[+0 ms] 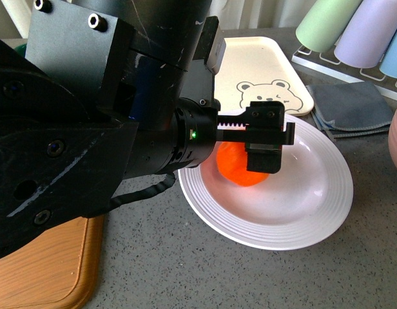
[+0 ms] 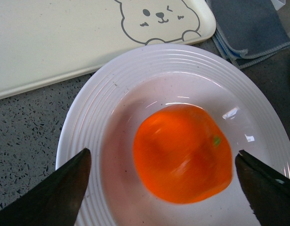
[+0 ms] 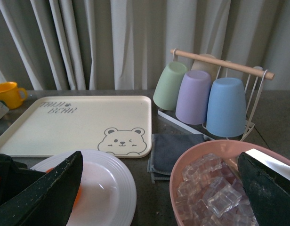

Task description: Place orange and plate with both arms

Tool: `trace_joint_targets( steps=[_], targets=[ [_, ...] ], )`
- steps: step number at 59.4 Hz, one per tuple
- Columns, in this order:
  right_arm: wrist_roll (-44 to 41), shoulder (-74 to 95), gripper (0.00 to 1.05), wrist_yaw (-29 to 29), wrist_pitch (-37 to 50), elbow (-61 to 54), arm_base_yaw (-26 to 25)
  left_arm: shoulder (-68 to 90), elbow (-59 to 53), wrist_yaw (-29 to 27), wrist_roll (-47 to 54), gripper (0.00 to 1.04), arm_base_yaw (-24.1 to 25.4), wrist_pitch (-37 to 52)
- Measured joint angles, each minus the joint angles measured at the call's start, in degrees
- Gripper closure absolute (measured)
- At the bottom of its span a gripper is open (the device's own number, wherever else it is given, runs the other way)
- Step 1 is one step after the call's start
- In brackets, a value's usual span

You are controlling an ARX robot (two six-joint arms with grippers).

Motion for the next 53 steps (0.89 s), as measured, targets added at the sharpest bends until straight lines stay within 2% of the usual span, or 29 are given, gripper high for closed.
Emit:
trace_joint_targets(
  steps=[2, 14, 22, 31, 48, 52, 53],
  targets=[
    [0.0, 0.0, 0.09, 0.0, 0.0, 0.0, 0.0, -0.35, -0.35, -0.02, -0.02, 0.07, 0.07, 0.24],
    [0.0, 0.0, 0.09, 0.0, 0.0, 0.02, 0.0, -5.92, -5.29, 0.04, -1.6, 0.09, 1.53, 2.99],
    [0.02, 0.0, 0.09, 0.02, 0.0, 0.0, 0.0, -11.76, -9.9, 1.01, -3.08, 0.09, 4.33, 5.29],
    [0.02, 0.0, 0.09, 0.0, 0.0, 0.0, 0.0, -20.72, -16.9, 2.58, -3.69, 0.09, 10.54, 7.3],
    [0.02, 0.0, 0.09, 0.02, 0.0, 0.0, 0.0, -32.54, -26.43, 7.06, -4.96, 0.09, 26.14, 9.53],
    [0.02, 0.0, 0.09, 0.0, 0.0, 0.0, 0.0, -32.92, -26.91, 6.64, -4.94, 0.09, 27.78, 9.7],
    [0.02, 0.0, 0.09, 0.0, 0.0, 0.02, 0.0, -31.76, -28.41, 0.52, -1.97, 0.14, 27.08, 15.47]
  ],
)
